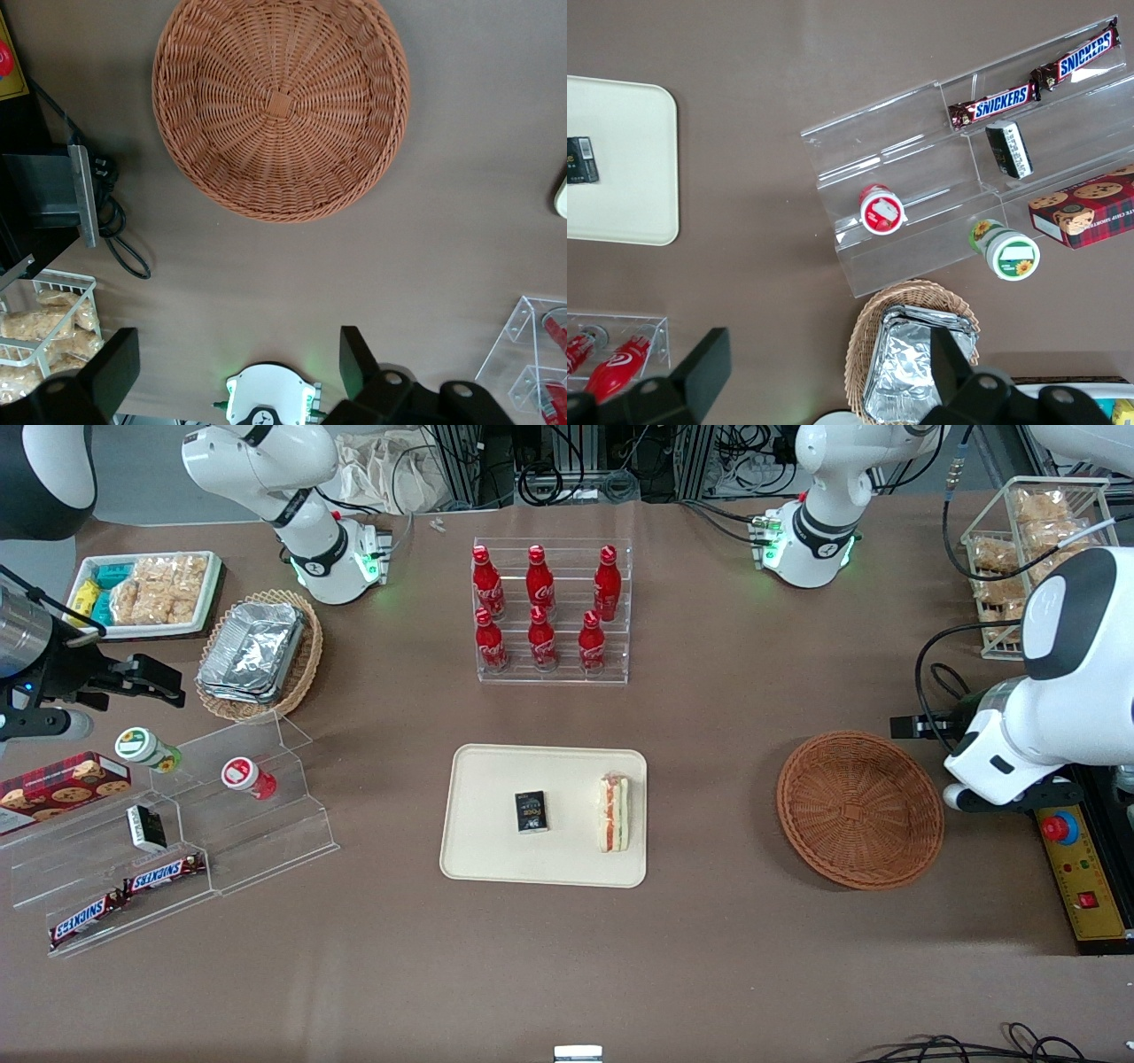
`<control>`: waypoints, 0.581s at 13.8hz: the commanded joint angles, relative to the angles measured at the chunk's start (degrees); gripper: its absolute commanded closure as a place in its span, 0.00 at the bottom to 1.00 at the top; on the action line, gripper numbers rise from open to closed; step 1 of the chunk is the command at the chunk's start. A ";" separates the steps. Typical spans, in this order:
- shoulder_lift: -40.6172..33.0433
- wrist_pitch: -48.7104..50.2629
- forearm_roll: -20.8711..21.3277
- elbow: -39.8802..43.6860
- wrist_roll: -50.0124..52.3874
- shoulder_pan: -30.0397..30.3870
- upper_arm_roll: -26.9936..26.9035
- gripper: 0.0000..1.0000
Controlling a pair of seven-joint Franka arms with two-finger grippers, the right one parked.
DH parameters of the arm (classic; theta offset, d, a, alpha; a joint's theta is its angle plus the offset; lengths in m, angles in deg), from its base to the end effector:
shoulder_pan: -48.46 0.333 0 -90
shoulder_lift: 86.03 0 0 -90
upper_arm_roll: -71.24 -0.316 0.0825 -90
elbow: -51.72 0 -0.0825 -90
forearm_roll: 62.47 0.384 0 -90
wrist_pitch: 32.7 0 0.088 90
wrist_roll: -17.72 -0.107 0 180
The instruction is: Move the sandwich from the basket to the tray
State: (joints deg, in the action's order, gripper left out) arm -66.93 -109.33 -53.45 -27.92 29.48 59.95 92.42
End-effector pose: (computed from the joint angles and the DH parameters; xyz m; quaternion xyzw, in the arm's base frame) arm 0.6105 -0.0518 0.5064 -0.9831 -0.0202 0.1743 0.0520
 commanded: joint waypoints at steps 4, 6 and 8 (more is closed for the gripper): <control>-7.67 -2.46 -5.58 -7.36 -6.75 -7.59 -15.16 0.00; -9.25 -3.79 -6.73 -9.91 -9.48 -10.33 -19.23 0.00; -10.75 -5.46 -6.82 -12.64 -9.48 -10.78 -19.68 0.00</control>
State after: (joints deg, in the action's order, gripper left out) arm -74.18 -112.22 -59.51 -35.59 20.85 50.76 74.23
